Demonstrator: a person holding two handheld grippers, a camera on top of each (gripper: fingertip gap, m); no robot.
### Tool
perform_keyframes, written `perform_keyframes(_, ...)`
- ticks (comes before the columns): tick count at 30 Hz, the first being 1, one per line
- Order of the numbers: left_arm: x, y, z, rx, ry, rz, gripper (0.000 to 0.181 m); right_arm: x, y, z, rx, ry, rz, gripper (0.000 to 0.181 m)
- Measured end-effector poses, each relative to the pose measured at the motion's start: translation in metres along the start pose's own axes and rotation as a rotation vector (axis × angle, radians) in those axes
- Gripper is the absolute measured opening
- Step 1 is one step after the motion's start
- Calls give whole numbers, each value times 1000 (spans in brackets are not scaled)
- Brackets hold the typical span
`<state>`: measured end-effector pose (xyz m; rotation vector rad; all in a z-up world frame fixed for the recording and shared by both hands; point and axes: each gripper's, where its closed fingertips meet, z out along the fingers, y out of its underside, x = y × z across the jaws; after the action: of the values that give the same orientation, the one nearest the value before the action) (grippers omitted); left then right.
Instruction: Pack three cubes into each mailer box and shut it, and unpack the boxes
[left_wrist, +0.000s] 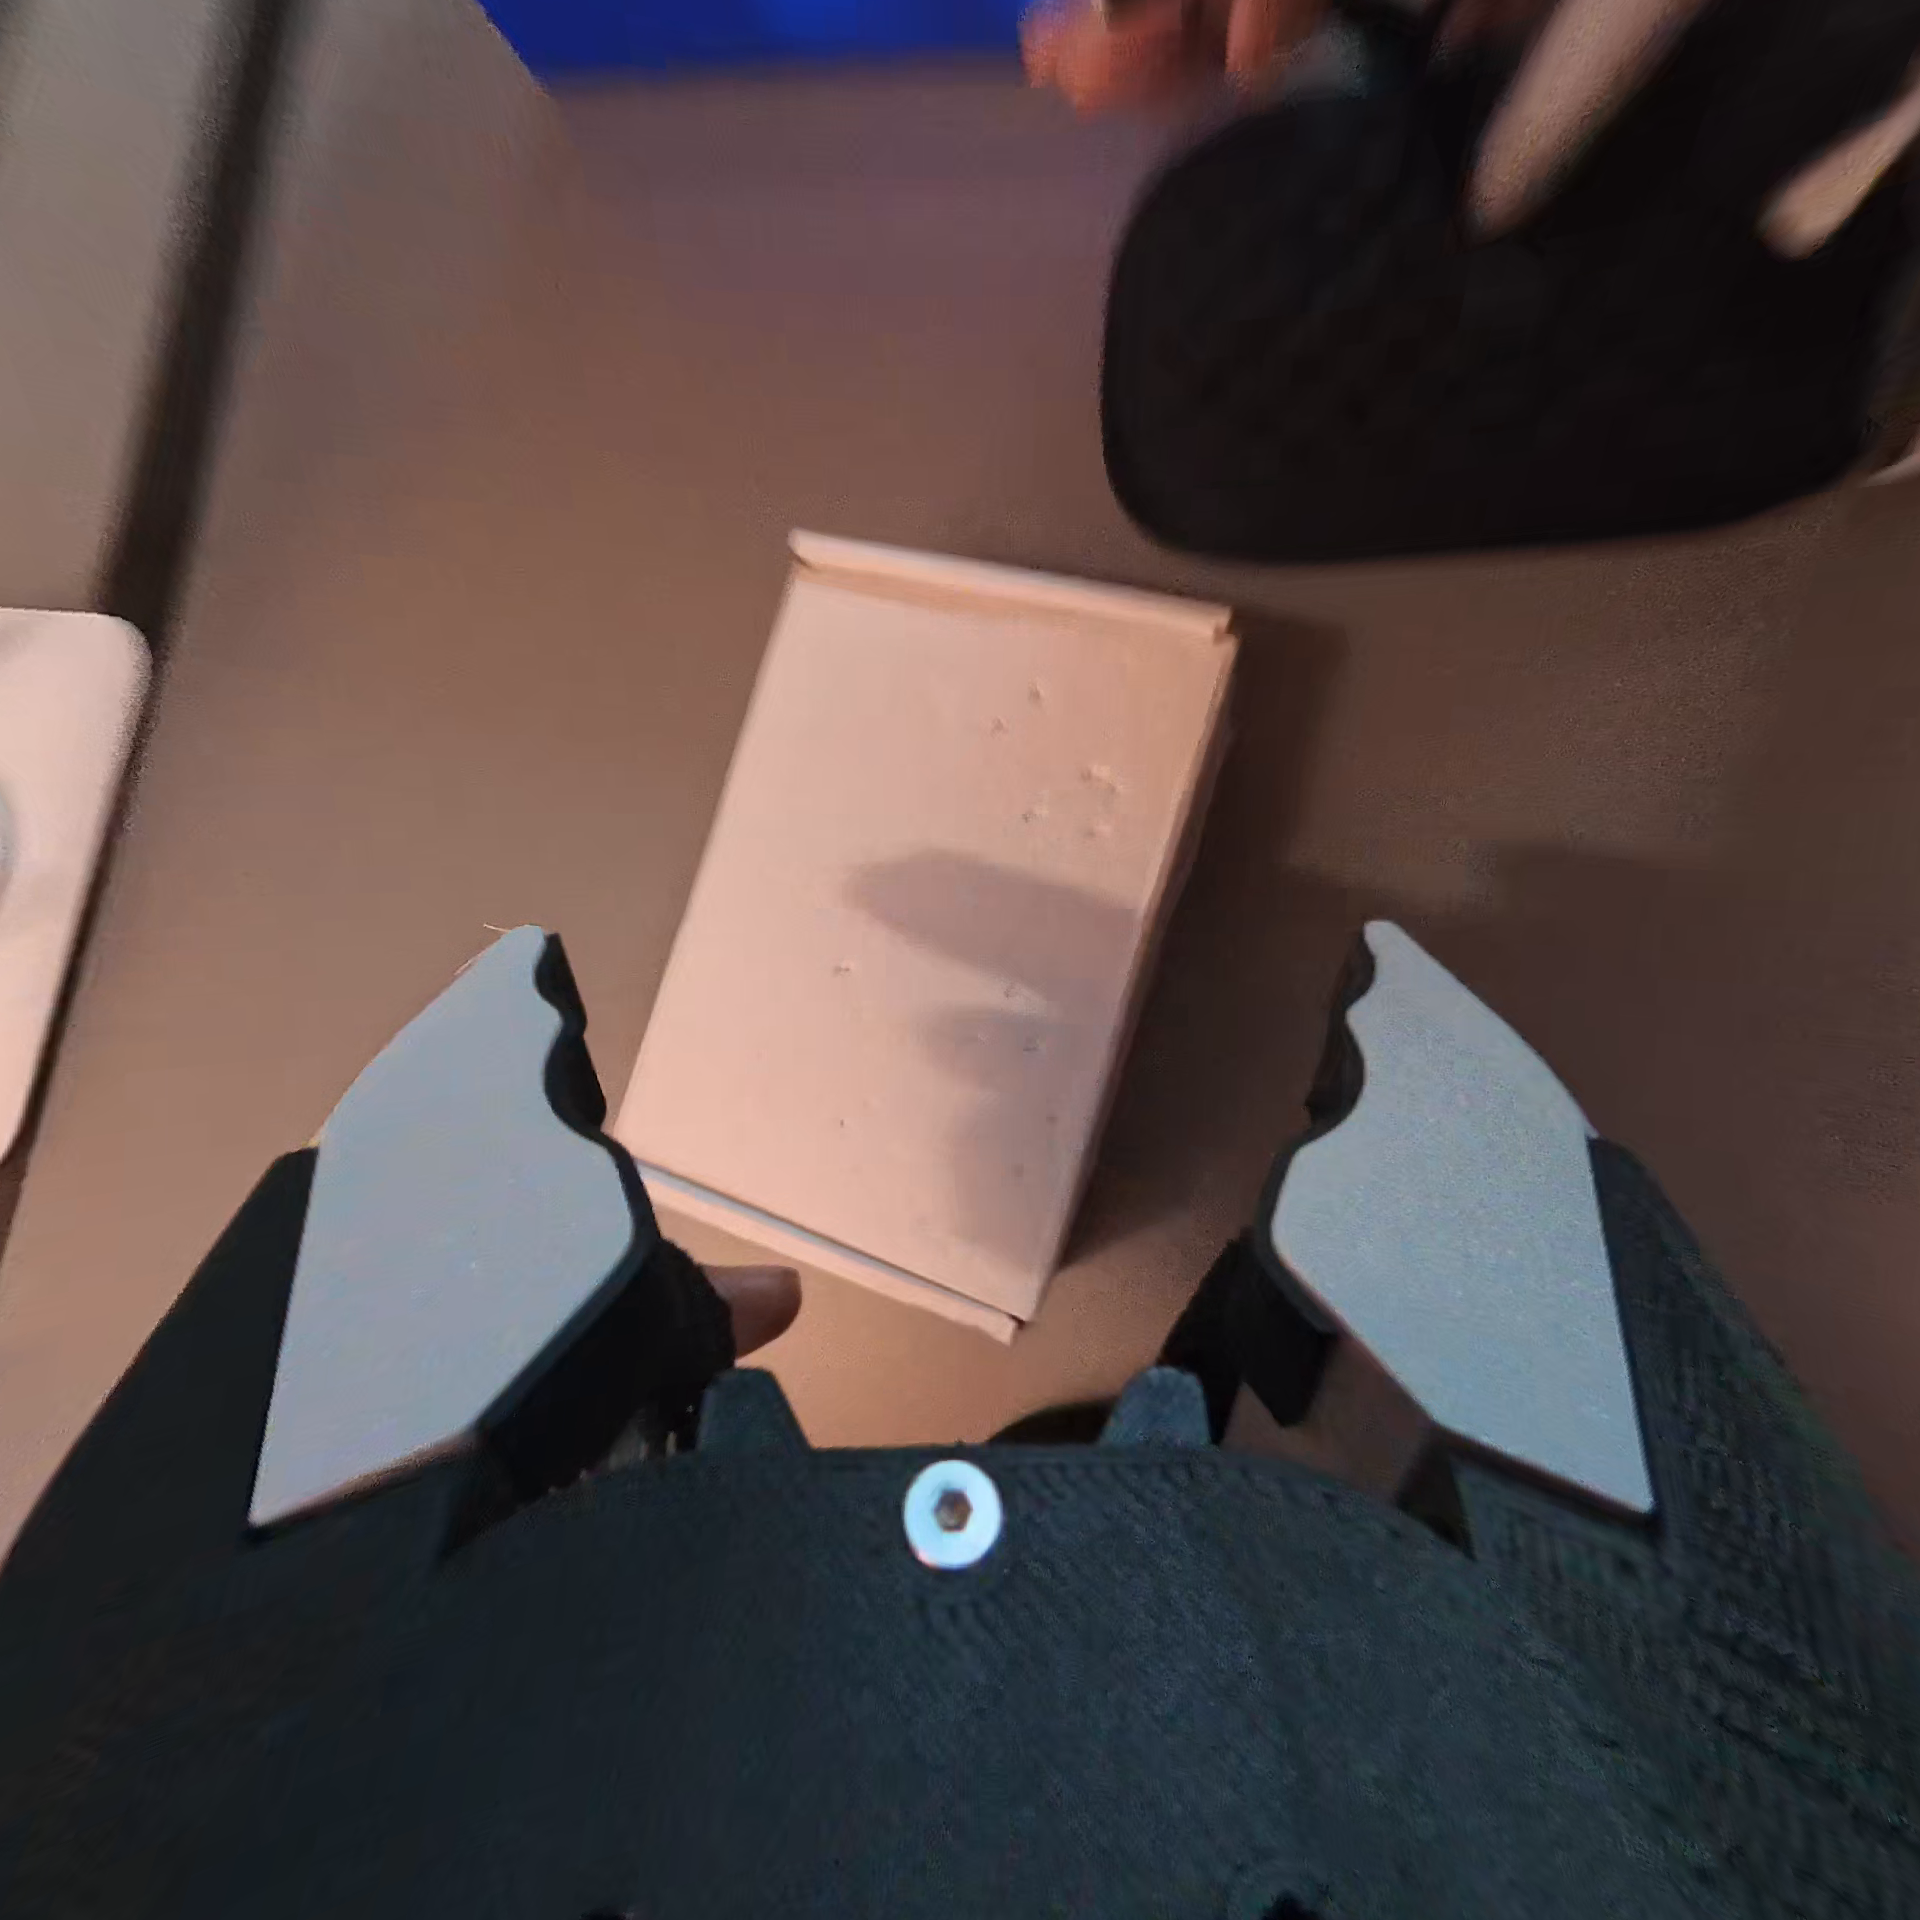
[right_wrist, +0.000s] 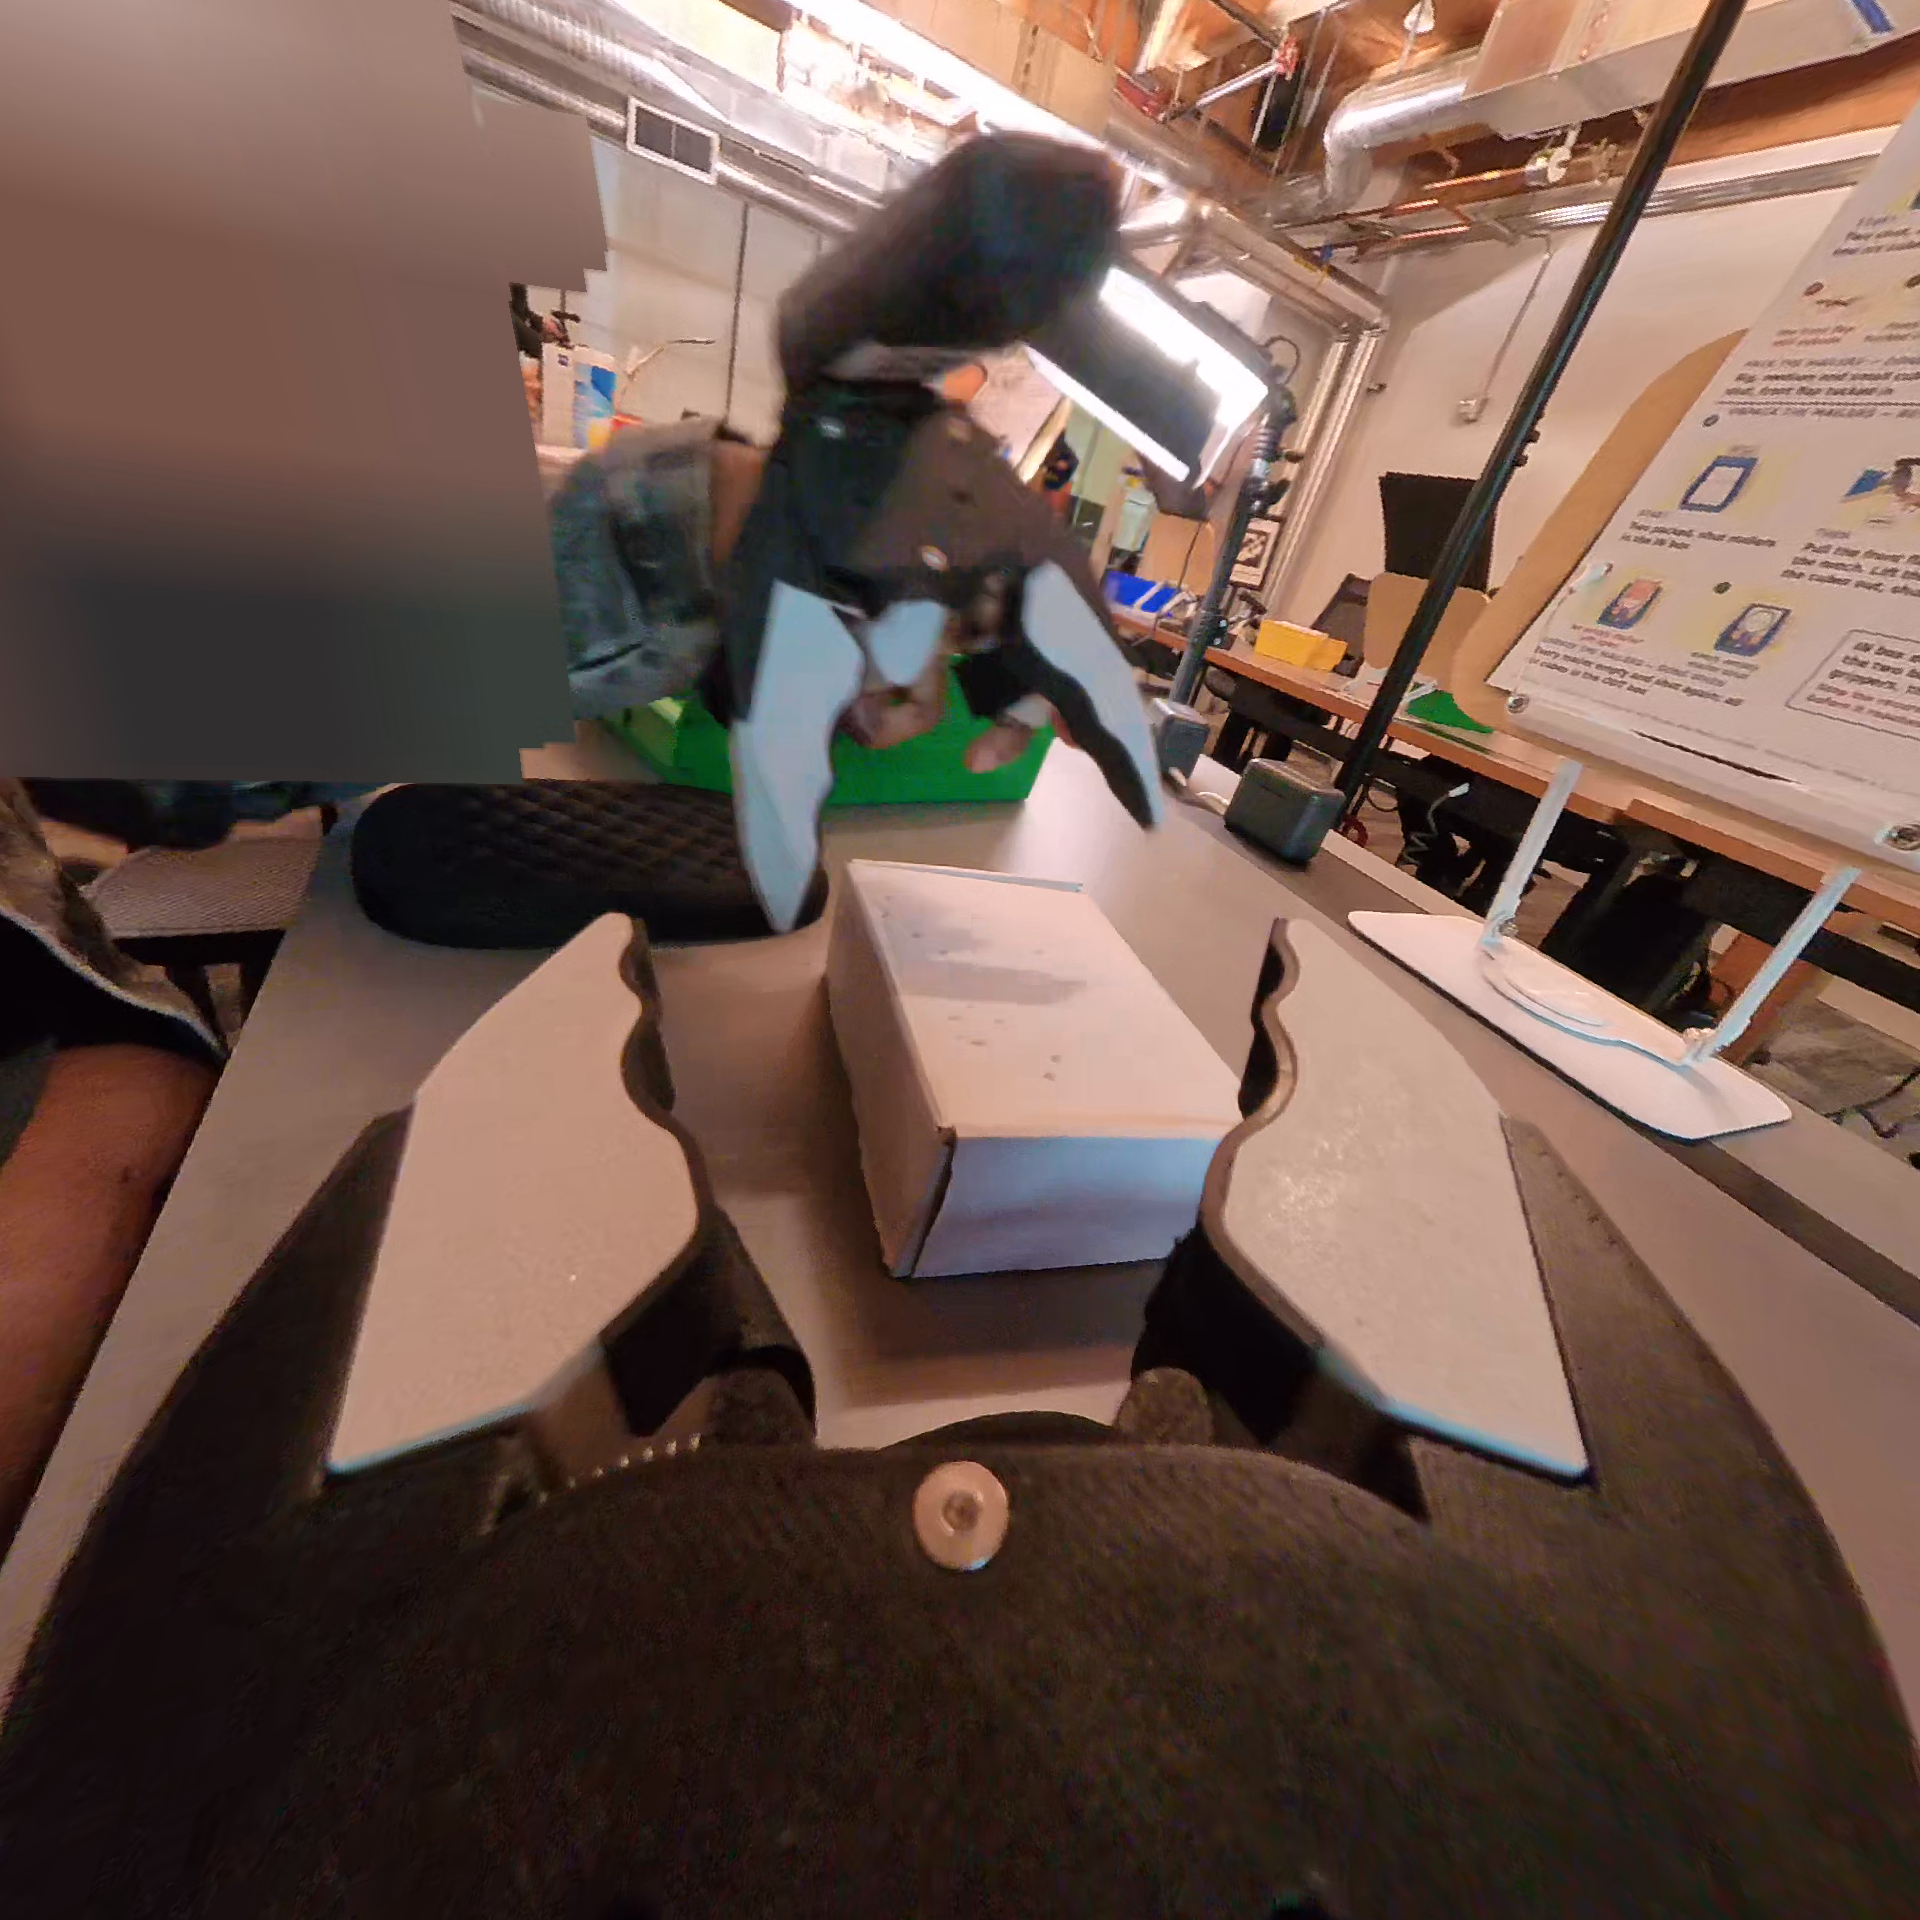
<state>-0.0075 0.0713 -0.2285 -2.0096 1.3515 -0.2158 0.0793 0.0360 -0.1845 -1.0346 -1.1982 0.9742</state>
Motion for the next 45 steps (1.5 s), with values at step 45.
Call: perform_keyframes(45, 24, 36, -46, 539, -130, -379, 63, 12, 41, 13, -356, 62, 317, 56)
